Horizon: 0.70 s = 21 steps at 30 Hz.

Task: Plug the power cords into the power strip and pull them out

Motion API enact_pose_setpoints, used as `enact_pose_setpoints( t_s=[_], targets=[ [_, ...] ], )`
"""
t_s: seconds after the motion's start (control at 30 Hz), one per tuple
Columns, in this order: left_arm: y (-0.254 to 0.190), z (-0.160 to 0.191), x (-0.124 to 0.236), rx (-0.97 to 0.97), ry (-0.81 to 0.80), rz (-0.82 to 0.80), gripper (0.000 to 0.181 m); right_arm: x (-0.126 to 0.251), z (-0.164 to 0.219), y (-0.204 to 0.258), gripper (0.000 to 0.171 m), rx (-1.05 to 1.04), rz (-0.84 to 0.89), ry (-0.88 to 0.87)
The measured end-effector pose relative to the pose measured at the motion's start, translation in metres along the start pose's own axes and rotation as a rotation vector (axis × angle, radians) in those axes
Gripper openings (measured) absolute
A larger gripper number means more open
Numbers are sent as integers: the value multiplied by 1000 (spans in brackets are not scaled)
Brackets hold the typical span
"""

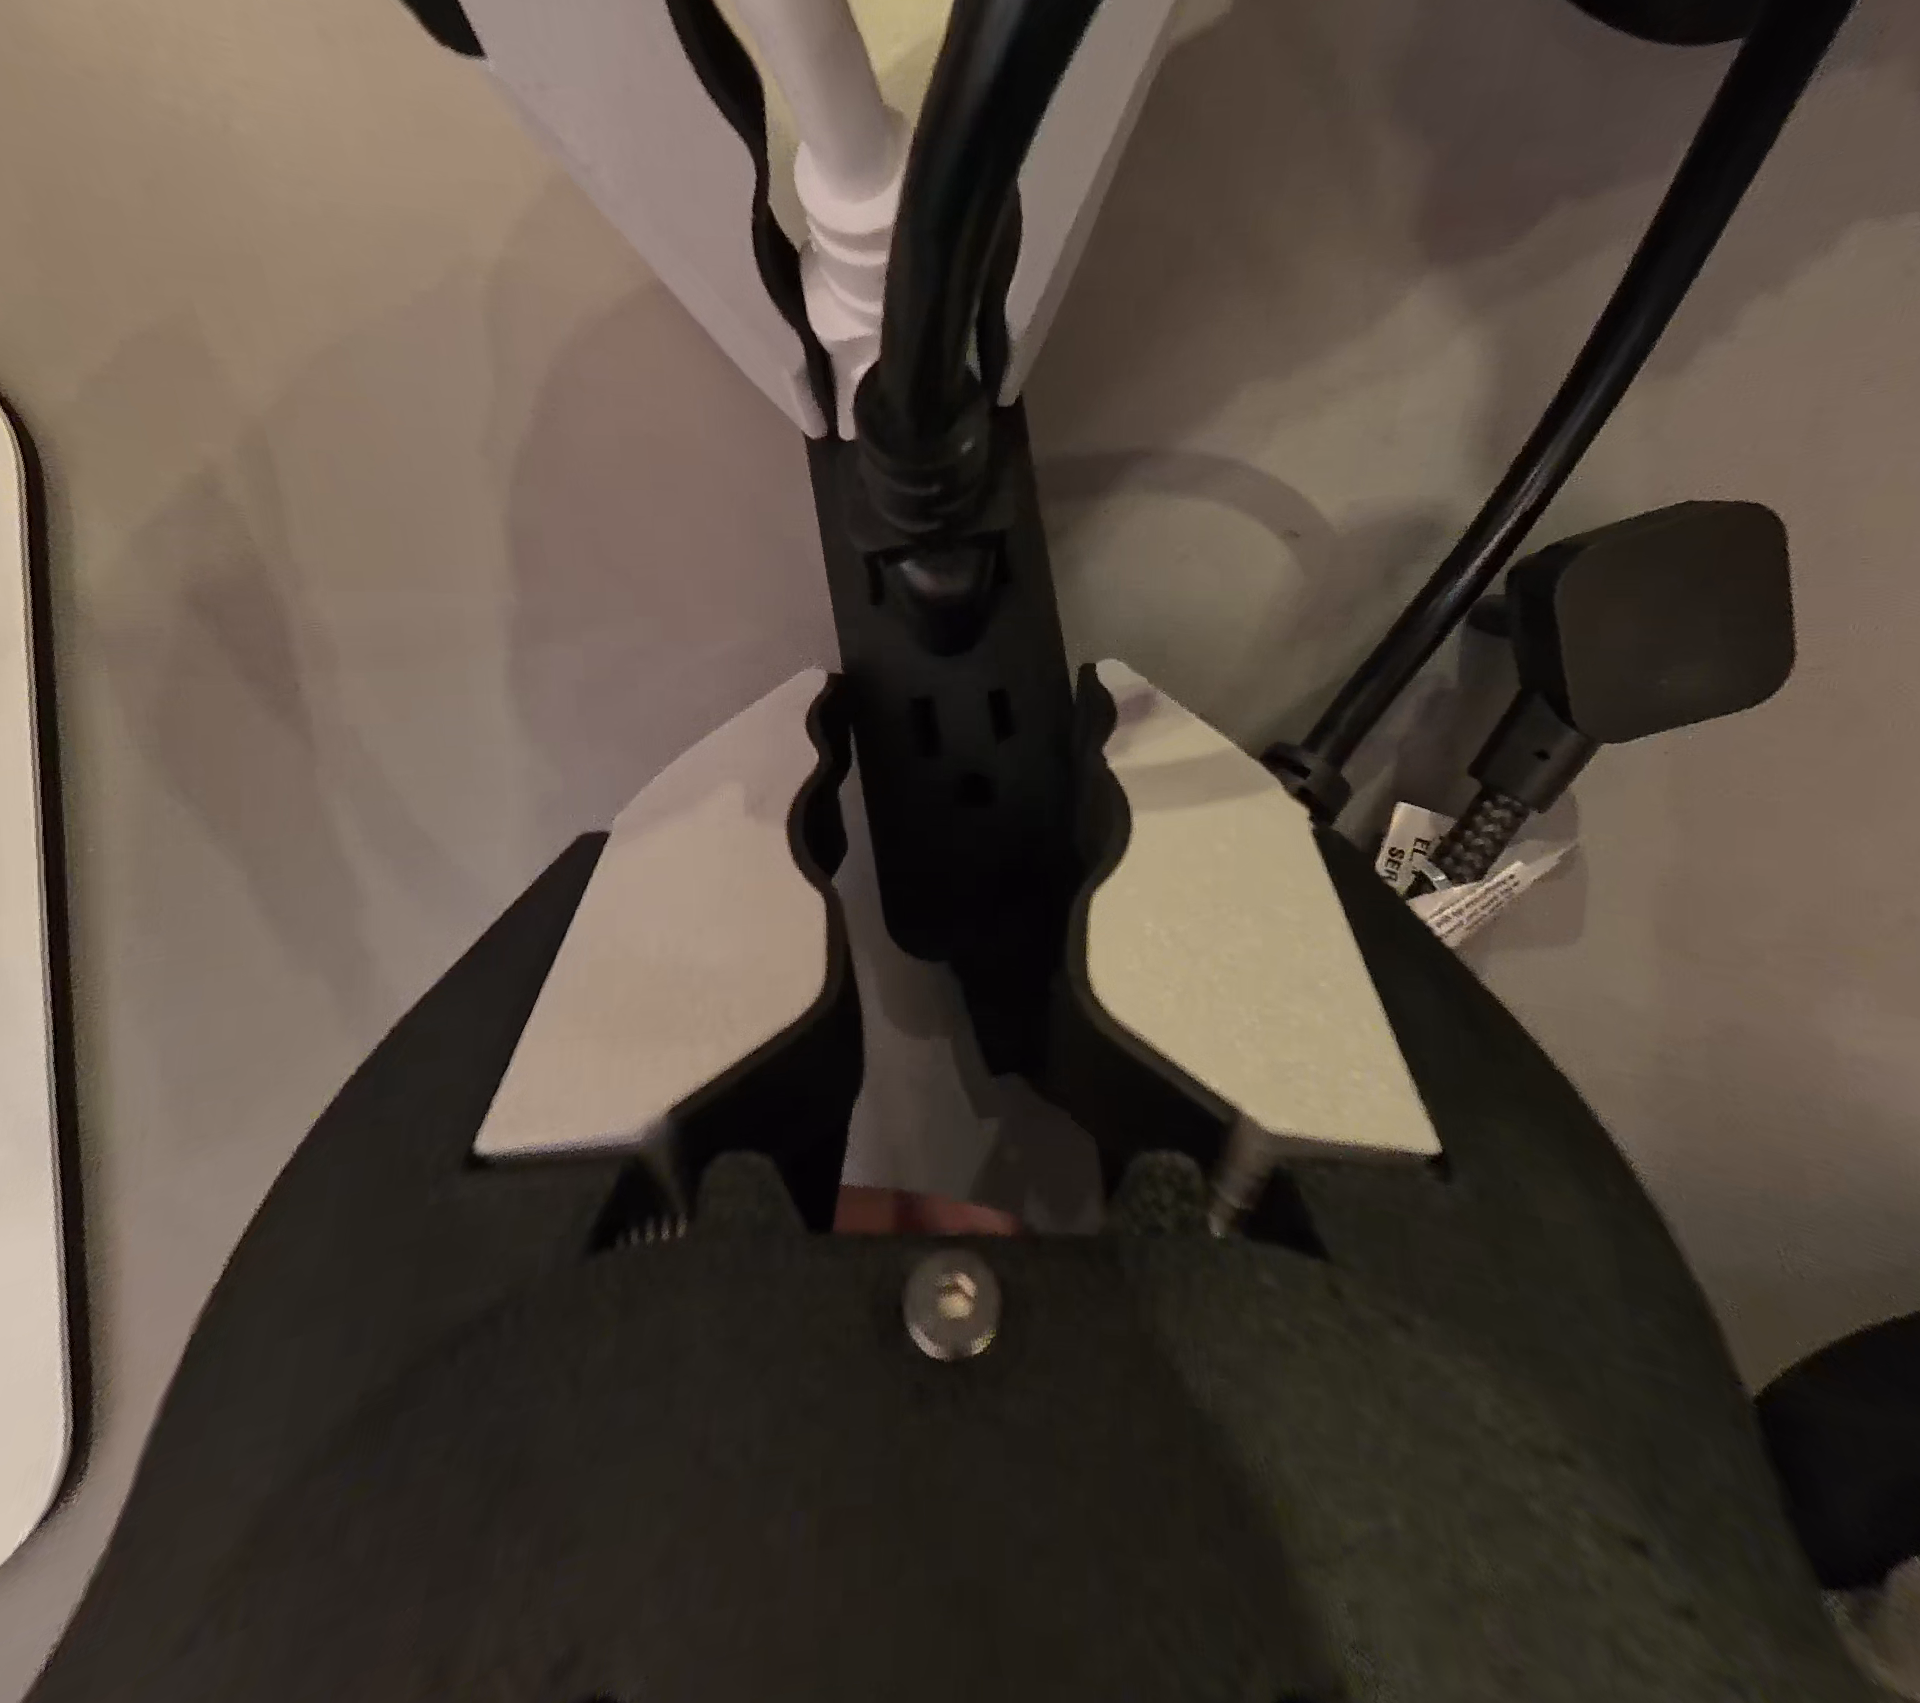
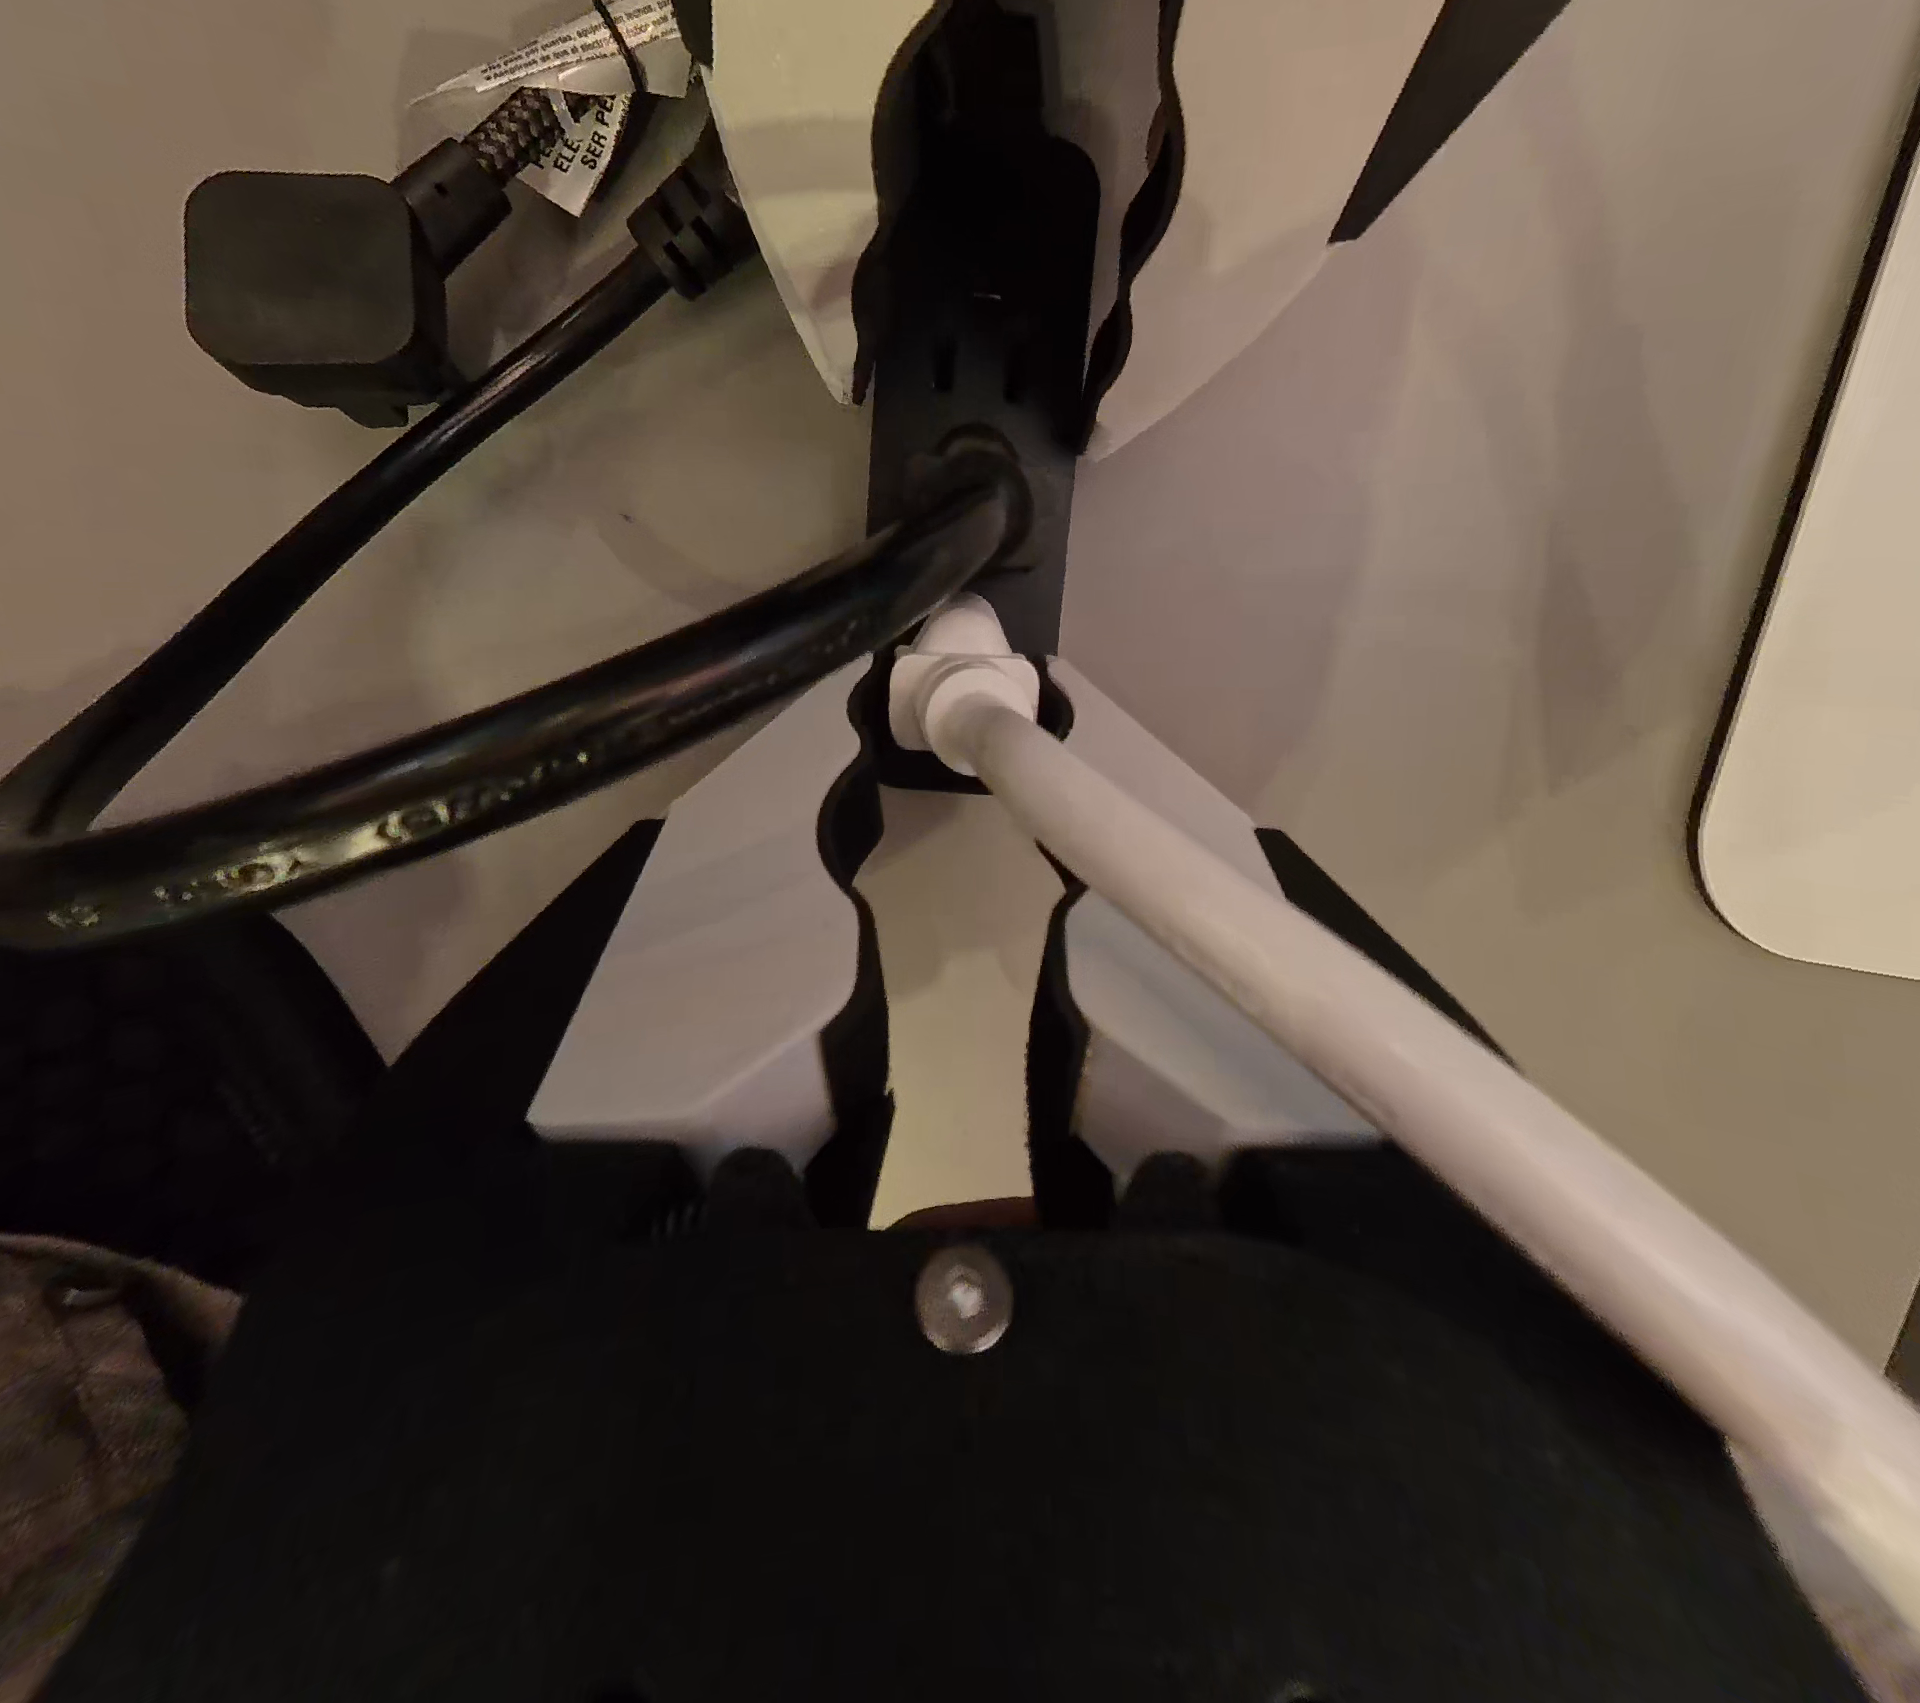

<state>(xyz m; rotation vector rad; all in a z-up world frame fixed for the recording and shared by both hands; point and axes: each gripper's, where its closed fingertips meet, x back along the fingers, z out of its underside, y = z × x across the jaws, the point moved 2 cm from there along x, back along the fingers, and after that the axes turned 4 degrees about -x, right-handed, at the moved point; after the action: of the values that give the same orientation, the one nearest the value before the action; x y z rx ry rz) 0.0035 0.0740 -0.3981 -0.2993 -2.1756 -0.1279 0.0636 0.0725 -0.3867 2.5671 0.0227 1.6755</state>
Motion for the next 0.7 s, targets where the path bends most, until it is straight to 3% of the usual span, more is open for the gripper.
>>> enact_pose_setpoints(
  t_s=[0.3,0.4,0.57,0.7],
  targets=[
    [2,0,0,21,-12,-1,41,3,0,-5,26,-28,21,-10],
    [3,0,0,29,-11,-3,41,17,9,-5,35,-68,47,9],
    [9,1,1,40,-5,-35,40,43,27,-6,35,-140,129,85],
    [9,1,1,31,-6,-43,40,52,22,-1,36,-139,120,37]
  ],
)
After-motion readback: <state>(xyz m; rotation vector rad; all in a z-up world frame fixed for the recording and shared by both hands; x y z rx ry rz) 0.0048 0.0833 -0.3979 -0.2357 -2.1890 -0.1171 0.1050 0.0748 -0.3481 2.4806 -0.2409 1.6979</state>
